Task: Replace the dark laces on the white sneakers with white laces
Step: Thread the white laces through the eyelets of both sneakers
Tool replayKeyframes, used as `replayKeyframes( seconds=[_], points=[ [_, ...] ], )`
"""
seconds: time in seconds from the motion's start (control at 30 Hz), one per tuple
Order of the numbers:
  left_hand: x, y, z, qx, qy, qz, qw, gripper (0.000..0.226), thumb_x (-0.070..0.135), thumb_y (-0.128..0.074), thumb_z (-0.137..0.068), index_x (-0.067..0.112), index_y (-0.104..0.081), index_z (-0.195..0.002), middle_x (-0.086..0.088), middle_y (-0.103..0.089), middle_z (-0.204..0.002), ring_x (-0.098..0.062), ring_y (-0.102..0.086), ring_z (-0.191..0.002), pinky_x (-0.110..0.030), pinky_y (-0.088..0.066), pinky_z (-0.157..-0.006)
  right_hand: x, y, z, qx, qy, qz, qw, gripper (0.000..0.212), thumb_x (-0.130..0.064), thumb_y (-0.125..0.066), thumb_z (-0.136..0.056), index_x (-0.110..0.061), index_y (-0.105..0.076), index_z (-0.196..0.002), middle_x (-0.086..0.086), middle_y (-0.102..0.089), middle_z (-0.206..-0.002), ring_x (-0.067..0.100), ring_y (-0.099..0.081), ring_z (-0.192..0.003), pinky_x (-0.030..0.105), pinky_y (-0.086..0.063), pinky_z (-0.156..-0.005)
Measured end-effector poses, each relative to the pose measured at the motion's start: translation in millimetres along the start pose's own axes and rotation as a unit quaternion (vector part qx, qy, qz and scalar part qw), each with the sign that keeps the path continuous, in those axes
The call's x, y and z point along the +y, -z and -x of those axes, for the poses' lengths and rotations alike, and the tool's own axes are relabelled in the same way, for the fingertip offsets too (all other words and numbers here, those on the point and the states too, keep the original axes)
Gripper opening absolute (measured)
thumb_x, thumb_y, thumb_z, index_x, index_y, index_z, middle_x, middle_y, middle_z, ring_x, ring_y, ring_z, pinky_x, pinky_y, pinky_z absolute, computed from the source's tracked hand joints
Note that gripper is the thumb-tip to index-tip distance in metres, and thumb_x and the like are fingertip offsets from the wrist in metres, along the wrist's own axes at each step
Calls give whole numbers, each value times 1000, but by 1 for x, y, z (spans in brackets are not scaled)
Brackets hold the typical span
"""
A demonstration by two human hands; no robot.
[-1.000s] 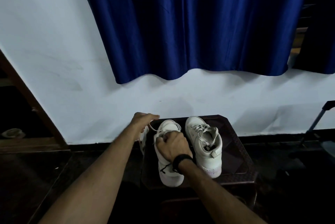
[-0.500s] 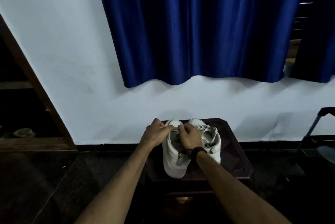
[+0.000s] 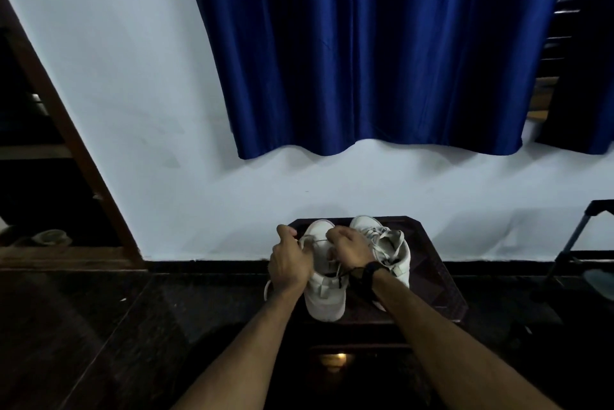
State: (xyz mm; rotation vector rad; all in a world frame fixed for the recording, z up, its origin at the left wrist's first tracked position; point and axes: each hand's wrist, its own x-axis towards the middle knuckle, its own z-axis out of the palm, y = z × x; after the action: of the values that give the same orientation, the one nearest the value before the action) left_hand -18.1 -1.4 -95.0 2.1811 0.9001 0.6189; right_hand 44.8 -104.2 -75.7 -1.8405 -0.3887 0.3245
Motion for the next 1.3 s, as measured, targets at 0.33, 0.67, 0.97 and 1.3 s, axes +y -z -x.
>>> replayKeyframes(
  seconds=[0.33,0.67,0.97,1.3],
  points=[
    [37,107,-72,-104,16,107,989,19,8,-60,-84,16,-68,-100,-5,-66,-97,-14,-55,-72,-21,-39,-59,-34,16,21,166,156,377,898,32,-49,-57,-83,-22,-72,-74,3,-66,-89,24,-56,-91,33,-47,-80],
    [119,141,-46,-216,103,456,857,21,-10,-36,-91,6,-50,-92,-6,-41,-76,-9,-36,-55,-16,-25,-40,-78,-36,33,-112,210,-10,971,5,-33,-66,-89,-29,-69,-92,-13,-67,-97,3,-58,-87,31,-47,-87],
    [56,157,-84,61,148,411,898,27,-1,-36,-91,3,-60,-103,-12,-53,-78,-16,-37,-52,-17,-30,-39,-80,55,26,-172,96,-154,968,33,-32,-46,-101,-13,-56,-76,-6,-26,-48,9,-23,-43,24,-20,-50],
    [90,114,-23,-263,-104,97,954,49,52,-27,-103,23,-66,-110,-4,-68,-114,-20,-59,-116,-36,-40,-100,-112,56,19,-111,194,85,971,30,-31,-53,-99,-17,-67,-76,-17,-51,-51,-2,-42,-47,10,-34,-53]
  ],
)
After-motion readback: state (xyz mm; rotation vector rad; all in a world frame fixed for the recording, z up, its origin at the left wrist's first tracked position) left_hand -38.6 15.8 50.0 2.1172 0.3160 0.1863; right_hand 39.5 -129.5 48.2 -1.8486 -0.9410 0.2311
